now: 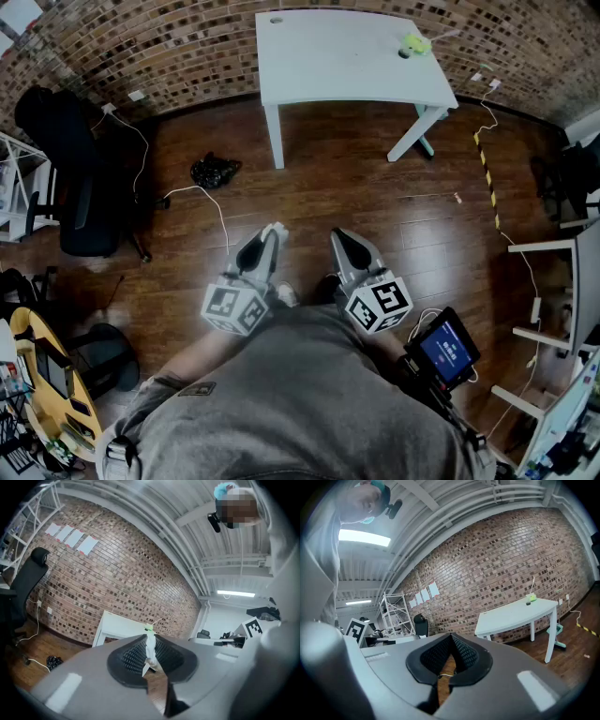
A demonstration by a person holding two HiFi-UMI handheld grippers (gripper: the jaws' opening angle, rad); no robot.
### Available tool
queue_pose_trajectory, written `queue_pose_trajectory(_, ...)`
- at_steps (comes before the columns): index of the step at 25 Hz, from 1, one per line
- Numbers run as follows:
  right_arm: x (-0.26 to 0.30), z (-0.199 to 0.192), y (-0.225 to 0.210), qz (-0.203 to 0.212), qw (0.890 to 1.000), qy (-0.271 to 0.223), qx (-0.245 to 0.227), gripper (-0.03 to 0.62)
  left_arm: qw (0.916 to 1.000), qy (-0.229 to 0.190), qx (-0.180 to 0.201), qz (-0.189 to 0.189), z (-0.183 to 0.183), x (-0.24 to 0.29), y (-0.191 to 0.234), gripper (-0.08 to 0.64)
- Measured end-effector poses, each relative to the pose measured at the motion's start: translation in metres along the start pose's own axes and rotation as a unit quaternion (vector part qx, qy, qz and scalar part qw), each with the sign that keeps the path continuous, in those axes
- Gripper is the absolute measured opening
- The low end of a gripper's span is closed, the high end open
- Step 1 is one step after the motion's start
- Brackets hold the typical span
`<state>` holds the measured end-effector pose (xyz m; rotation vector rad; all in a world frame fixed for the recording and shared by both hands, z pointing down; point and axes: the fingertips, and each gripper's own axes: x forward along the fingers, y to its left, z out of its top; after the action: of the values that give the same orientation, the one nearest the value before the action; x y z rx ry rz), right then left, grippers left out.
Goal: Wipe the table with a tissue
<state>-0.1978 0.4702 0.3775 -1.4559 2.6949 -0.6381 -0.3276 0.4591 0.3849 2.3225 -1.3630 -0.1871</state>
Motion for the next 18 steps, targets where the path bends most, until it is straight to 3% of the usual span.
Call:
queue_pose_trajectory(7,0.017,0.014,-0.019,-0.001,1.0,-0.006,-0.002,0.012,1.0,0.003,0.003,0.003,0.006,0.025,0.008,0.043)
queue_pose_trajectory(18,0.062,0.08,-0.143,0.022,1.0,-0.018,0.006,0.012,0.9993,-0.01,0.028,0.024,0.03,0.169,-0.014,0.043)
